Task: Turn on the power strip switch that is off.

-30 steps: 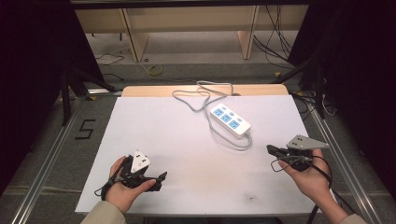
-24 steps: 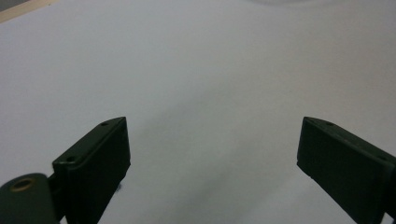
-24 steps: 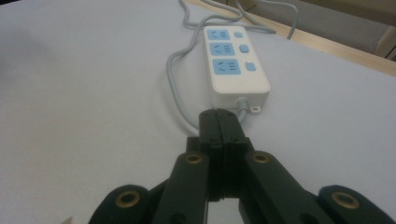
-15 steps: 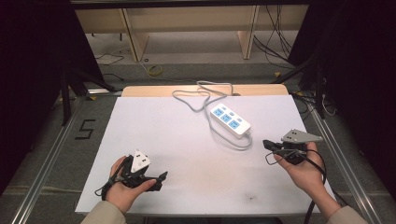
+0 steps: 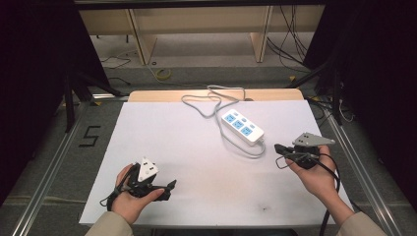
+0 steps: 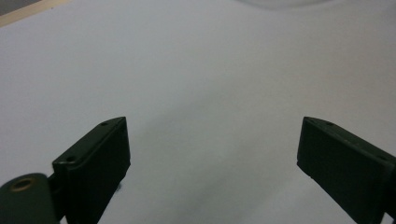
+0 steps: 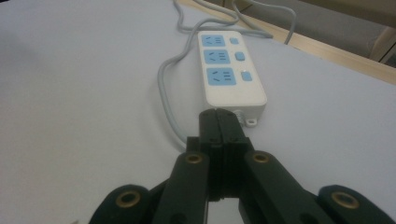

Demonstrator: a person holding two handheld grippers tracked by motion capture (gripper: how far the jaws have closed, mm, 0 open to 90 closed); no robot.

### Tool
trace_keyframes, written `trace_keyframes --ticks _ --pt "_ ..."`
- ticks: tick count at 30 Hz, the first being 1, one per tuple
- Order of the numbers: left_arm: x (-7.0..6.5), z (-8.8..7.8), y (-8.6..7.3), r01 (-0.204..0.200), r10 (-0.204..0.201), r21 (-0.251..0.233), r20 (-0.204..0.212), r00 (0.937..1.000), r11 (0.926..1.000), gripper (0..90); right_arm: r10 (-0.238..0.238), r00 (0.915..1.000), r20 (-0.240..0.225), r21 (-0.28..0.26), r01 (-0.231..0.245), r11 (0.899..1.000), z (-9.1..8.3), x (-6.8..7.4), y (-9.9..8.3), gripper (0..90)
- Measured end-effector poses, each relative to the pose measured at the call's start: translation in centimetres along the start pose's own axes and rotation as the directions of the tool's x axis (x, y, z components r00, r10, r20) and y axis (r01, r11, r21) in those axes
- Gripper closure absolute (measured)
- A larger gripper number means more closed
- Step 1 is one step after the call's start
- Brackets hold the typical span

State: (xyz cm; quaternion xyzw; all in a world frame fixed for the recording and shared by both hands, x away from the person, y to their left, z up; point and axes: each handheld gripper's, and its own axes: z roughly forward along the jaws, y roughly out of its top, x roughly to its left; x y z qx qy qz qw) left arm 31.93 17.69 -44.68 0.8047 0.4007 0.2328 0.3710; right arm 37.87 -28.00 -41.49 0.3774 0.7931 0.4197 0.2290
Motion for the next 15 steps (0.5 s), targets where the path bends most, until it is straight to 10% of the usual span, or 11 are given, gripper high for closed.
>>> trace_keyframes --ticks 15 --pt "0.0 0.0 0.1 0.0 0.0 0.002 0.002 1.0 1.0 9.5 0.009 0.9999 0.008 0.009 -0.009 1.0 1.7 -0.2 0.7 90.0"
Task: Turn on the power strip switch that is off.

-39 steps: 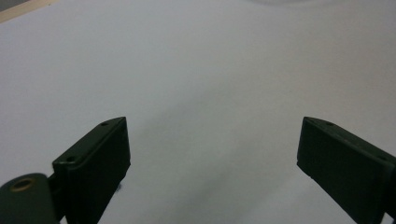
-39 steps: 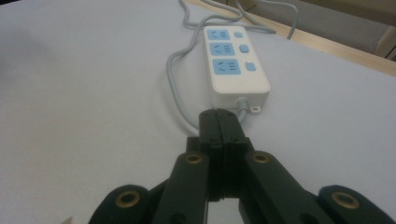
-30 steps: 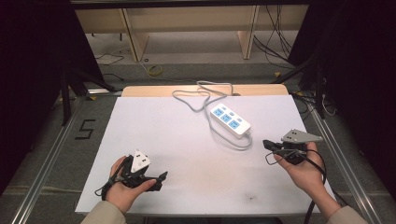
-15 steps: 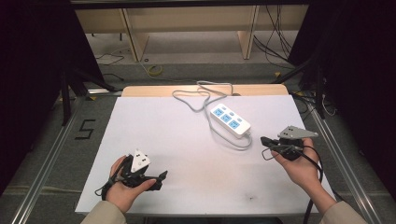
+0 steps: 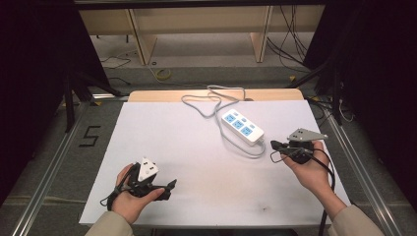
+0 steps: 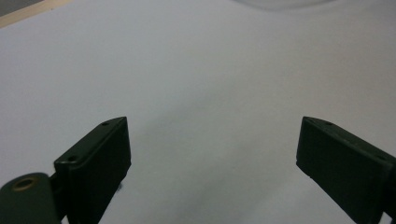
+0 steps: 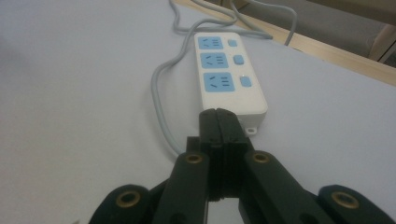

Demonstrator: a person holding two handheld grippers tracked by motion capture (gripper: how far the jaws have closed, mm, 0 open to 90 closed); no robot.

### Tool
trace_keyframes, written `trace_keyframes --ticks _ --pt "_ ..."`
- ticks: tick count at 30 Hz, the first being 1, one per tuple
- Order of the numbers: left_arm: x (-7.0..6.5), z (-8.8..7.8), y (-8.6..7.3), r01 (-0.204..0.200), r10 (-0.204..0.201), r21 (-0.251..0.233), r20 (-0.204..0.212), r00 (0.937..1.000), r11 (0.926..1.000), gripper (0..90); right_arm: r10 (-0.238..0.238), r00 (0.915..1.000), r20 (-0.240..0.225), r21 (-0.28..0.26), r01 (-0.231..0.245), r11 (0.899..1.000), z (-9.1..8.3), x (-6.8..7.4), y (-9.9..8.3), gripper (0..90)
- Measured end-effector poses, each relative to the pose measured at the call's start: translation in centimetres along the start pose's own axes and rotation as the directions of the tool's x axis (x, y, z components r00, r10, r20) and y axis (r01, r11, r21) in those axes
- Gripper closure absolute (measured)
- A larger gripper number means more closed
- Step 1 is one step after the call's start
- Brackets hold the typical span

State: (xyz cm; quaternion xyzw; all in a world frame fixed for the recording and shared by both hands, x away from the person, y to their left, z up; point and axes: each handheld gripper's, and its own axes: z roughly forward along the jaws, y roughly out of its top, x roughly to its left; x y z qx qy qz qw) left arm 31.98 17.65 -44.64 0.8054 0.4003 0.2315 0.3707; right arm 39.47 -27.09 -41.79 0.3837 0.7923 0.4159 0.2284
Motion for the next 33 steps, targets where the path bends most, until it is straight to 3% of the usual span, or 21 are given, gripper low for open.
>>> trace_keyframes --ticks 33 --pt "-0.1 0.1 0.1 -0.001 0.001 -0.008 0.007 1.0 1.0 10.3 0.012 0.9996 0.025 0.016 -0.012 1.0 4.0 -0.5 1.2 90.0"
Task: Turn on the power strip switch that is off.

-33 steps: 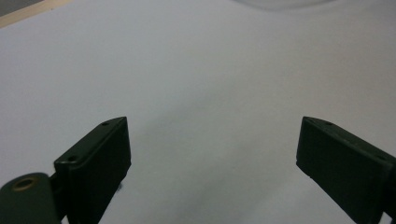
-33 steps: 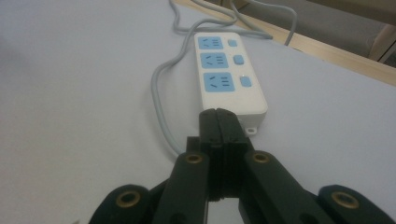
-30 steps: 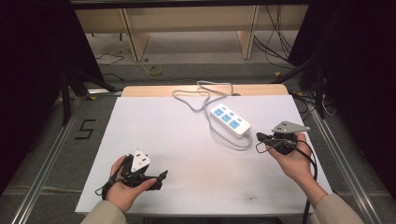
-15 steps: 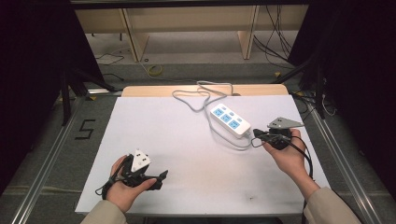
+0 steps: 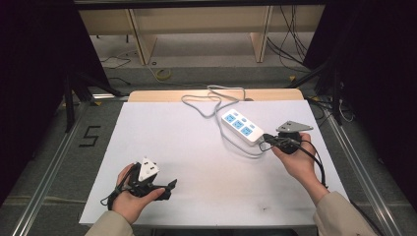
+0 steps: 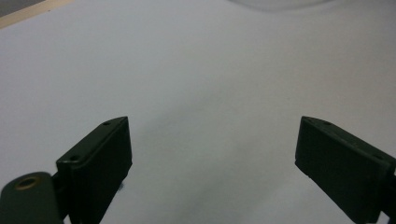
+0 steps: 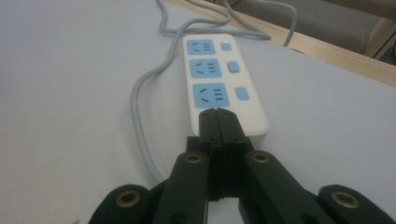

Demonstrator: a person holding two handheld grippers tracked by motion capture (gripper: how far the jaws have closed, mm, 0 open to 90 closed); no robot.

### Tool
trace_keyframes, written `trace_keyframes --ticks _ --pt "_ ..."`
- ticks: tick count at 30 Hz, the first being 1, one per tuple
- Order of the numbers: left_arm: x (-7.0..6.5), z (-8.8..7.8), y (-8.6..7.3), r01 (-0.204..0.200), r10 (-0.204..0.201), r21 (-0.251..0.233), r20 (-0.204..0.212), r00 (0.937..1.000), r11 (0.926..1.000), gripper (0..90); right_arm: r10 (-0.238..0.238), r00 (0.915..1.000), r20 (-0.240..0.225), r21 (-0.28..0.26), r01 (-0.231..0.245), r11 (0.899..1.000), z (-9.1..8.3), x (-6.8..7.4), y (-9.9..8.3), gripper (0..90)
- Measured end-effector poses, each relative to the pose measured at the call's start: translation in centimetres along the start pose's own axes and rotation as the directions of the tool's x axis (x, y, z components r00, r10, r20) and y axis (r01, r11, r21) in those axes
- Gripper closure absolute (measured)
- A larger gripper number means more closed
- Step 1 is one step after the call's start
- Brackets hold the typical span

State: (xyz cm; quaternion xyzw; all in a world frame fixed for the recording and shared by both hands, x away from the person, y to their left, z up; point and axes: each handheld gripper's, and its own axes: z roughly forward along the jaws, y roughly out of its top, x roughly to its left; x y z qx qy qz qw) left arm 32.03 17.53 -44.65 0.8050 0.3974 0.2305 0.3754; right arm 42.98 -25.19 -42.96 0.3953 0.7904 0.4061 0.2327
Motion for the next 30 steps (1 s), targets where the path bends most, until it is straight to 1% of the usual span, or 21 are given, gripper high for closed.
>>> trace_keyframes --ticks 7,9,21,30 --pt "0.0 0.0 0.0 -0.002 0.002 0.001 0.001 1.0 1.0 10.3 0.0 1.0 0.001 0.003 0.0 1.0 0.7 0.1 0.3 90.0" --pt "0.0 0.0 0.0 -0.001 0.001 -0.001 0.002 1.0 1.0 10.4 0.001 1.0 0.003 0.012 -0.001 1.0 1.1 0.1 0.4 90.0" --pt "-0.1 0.1 0.1 -0.005 0.005 0.003 0.004 1.0 1.0 10.5 0.018 0.9998 0.011 0.014 -0.019 1.0 2.0 -0.4 0.6 90.0" --pt "-0.1 0.1 0.1 -0.002 0.002 0.002 0.006 1.0 1.0 10.6 0.018 0.9998 0.009 0.019 -0.018 1.0 3.1 -0.5 0.9 90.0"
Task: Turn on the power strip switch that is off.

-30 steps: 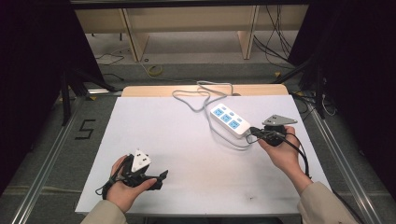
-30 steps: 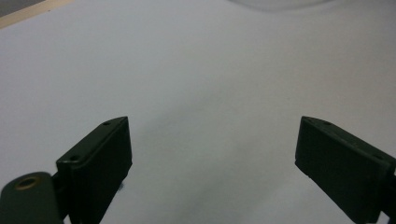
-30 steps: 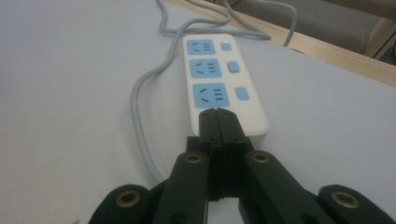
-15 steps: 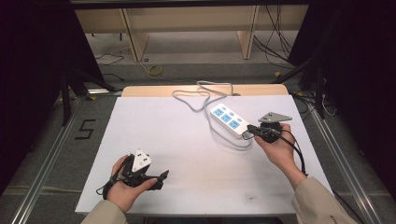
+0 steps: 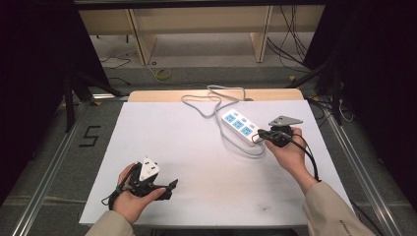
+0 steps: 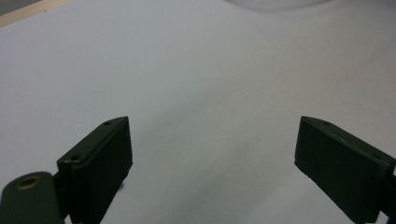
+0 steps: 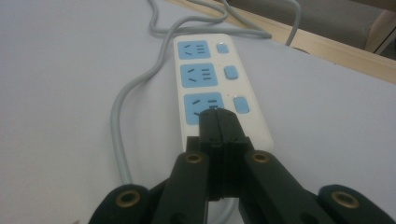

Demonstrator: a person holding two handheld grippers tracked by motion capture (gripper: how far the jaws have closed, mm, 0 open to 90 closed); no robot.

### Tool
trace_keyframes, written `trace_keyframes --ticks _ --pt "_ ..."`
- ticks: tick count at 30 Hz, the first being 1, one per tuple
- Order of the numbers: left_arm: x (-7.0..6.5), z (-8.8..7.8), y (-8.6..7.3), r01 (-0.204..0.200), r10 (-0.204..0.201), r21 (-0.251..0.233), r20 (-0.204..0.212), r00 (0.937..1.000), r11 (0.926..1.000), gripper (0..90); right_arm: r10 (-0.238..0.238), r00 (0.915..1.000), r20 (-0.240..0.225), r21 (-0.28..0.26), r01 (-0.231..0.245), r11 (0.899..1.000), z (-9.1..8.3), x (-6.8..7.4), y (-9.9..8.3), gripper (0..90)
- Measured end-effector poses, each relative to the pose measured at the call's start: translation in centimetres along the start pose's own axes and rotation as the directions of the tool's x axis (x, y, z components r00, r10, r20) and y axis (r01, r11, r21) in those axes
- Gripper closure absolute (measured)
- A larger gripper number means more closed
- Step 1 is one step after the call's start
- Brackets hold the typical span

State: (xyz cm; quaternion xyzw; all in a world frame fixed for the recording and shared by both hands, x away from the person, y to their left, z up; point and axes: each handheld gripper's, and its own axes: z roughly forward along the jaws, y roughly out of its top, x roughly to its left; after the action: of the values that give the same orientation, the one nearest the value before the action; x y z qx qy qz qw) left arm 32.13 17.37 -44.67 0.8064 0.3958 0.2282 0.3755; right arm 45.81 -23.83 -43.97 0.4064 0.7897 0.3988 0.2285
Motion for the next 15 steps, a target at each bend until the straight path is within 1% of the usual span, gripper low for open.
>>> trace_keyframes --ticks 13,15 --pt "0.0 0.1 0.0 0.0 0.0 0.0 0.002 1.0 1.0 10.7 0.008 1.0 0.0 -0.003 -0.008 1.0 1.4 -0.1 0.7 90.0" --pt "0.0 0.1 0.0 0.005 -0.005 -0.002 0.002 1.0 1.0 10.7 0.003 1.0 0.003 -0.002 -0.003 1.0 1.7 -0.2 0.9 90.0"
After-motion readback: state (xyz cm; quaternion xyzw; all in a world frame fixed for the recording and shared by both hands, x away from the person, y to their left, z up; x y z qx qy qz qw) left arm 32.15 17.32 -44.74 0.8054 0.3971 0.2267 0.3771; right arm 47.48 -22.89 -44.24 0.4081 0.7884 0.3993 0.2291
